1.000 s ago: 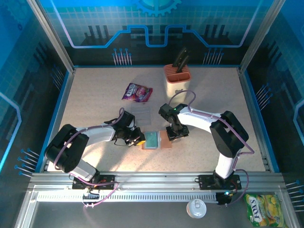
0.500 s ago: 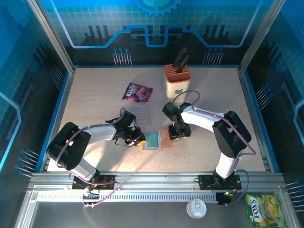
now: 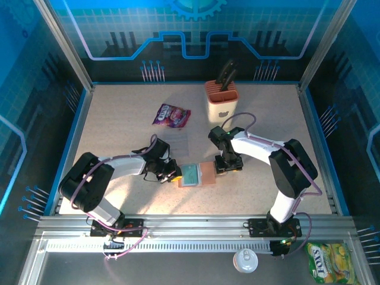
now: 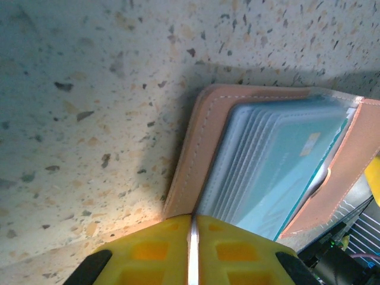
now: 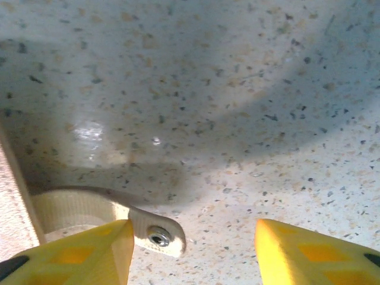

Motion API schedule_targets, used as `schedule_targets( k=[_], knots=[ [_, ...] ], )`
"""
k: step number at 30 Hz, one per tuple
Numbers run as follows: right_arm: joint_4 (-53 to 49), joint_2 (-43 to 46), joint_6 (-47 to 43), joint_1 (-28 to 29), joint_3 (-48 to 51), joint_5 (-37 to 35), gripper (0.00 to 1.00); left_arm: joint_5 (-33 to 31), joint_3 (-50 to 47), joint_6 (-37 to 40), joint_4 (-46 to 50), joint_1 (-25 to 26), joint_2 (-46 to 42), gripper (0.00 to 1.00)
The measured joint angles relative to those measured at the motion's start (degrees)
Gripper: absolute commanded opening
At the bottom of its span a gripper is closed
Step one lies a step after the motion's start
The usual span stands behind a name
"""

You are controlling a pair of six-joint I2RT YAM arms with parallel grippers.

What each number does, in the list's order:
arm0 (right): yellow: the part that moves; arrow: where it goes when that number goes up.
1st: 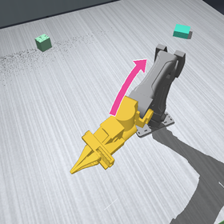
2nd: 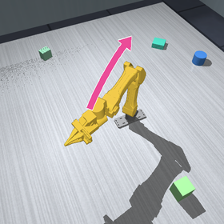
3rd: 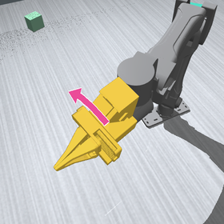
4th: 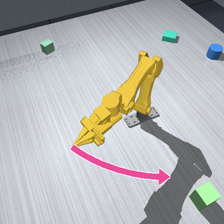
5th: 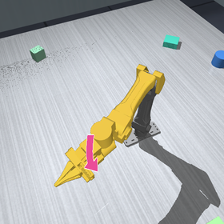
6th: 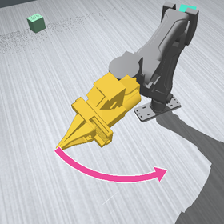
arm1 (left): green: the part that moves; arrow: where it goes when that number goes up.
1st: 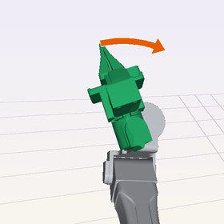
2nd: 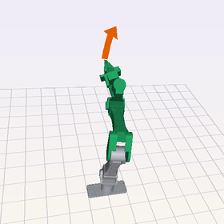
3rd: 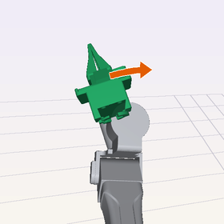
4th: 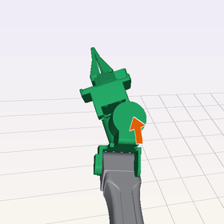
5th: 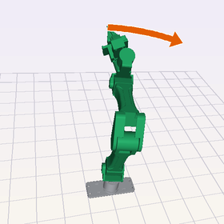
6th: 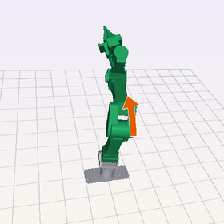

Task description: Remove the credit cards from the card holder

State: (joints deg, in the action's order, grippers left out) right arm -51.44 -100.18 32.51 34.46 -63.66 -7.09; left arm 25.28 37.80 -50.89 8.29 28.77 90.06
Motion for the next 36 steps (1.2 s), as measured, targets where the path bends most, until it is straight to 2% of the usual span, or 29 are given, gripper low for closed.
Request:
schedule_targets(
  k=[32, 36],
  knots=[
    [1.2, -1.8, -0.6, -0.4, 1.9, -0.5, 0.51, -0.2, 0.1, 0.1, 0.5, -0.1, 0.0, 0.13],
    [-0.1, -1.9, -0.6, -0.4, 1.5, -2.5, 0.51, -0.2, 0.1, 0.3, 1.0, -0.1, 0.0, 0.13]
  ],
)
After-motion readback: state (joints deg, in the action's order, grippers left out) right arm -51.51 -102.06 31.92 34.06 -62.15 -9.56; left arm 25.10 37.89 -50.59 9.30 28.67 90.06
